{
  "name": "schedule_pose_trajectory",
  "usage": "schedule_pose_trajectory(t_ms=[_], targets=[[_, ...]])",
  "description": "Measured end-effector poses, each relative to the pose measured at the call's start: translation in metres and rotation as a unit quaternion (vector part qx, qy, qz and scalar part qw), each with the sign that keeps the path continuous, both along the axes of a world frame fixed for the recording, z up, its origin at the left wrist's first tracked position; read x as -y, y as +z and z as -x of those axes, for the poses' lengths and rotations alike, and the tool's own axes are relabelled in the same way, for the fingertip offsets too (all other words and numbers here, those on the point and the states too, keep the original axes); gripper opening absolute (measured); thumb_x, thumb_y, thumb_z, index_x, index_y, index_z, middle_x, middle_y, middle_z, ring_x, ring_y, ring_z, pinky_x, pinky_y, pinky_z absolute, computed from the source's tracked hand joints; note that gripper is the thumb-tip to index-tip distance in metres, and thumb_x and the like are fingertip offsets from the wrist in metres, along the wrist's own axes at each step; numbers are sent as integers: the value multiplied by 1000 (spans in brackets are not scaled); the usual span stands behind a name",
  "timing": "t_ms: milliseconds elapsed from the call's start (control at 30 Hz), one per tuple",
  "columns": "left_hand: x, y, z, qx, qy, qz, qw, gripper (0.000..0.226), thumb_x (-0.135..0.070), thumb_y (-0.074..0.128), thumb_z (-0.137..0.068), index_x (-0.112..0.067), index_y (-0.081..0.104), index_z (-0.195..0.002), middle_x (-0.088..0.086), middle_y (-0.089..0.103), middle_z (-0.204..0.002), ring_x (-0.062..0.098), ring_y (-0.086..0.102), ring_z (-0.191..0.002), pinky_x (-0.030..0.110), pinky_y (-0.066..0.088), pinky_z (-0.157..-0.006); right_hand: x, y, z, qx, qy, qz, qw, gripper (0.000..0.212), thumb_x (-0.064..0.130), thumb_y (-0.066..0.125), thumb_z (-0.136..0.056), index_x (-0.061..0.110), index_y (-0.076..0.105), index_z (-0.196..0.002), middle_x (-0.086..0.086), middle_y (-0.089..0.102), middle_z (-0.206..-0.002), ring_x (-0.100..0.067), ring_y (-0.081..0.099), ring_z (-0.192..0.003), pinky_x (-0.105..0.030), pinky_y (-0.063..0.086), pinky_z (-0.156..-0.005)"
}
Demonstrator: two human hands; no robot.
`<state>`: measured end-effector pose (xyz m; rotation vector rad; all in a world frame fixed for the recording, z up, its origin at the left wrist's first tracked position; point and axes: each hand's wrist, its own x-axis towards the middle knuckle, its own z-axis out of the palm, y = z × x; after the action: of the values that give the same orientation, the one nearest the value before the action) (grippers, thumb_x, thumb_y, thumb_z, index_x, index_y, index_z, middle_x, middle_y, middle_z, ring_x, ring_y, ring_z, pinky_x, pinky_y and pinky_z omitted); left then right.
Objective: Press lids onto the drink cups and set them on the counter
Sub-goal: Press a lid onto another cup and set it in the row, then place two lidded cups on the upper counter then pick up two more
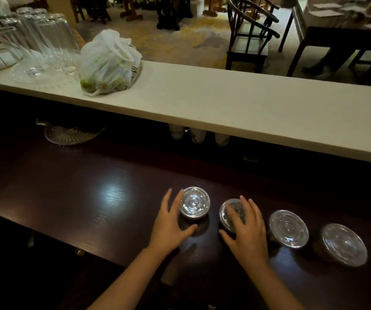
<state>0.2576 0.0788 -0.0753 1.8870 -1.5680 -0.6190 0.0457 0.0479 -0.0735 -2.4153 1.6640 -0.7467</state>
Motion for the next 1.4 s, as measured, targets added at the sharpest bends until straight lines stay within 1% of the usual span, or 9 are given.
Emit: schedule_pose_trajectory(t_ms=[133,300,467,633,867,1000,1100,1300,1400], targets=[[16,-2,10,94,-61,-23,993,88,-33,75,-72,-35,22,-143,0,-3,-157,25,32,-135,38,42,-101,-3,-14,9,-35,-16,-20,999,77,27,87,-53,21,52,-122,-14,36,-141,-40,38,-126,-54,47,-84],[22,-9,17,4,-36,42,998,64,-16,72,-77,-27,43,-134,-2,18,-154,17,38,-130,27,43,-94,-4,-19,10,44,-53,-24,997,80,14,89,-48,24,50,-118,-15,49,-133,-36,64,-93,-41,55,-66],[22,-18,24,-1,-23,106,994,56,-4,73,-74,-15,55,-125,-12,37,-140,10,41,-125,27,39,-101,-6,-31,7,180,-51,-34,982,64,0,81,-58,21,60,-115,-5,45,-132,-30,55,-110,-42,51,-84],[17,-22,27,19,-10,120,993,55,-3,77,-70,-14,59,-121,-2,52,-134,22,54,-118,33,46,-95,-1,-35,11,199,-34,-15,979,59,-2,80,-60,18,62,-113,-5,49,-126,-28,56,-108,-45,52,-84],[10,-14,28,7,-1,144,990,58,-4,77,-69,-17,58,-122,-9,48,-134,16,52,-120,35,47,-98,-1,-19,12,212,-8,15,977,63,-4,80,-61,20,59,-116,-2,46,-128,-24,52,-113,-46,51,-87],[24,27,32,-12,-29,191,981,54,-13,72,-71,-18,57,-122,-5,51,-134,11,50,-122,19,39,-102,15,21,10,255,20,64,965,61,-7,77,-62,17,60,-116,0,45,-130,-17,48,-117,-33,44,-96],[47,71,36,-19,-54,229,972,49,-24,63,-73,-15,59,-121,0,54,-133,9,49,-122,18,37,-103,37,64,9,270,24,106,957,56,-6,78,-63,14,63,-113,-6,49,-128,-19,49,-118,-30,42,-99],[99,155,41,-29,-80,313,946,52,-11,75,-69,-12,61,-119,-2,52,-132,-4,44,-124,11,34,-103,88,147,21,264,42,181,946,47,5,80,-67,11,65,-110,-9,54,-123,-12,48,-118,-17,37,-100],[133,193,42,-18,-84,312,946,53,-14,79,-69,-15,61,-119,-8,50,-131,2,46,-121,7,33,-101,121,184,31,255,44,190,947,48,10,79,-68,15,63,-113,-7,54,-123,-10,46,-116,-11,36,-98]])
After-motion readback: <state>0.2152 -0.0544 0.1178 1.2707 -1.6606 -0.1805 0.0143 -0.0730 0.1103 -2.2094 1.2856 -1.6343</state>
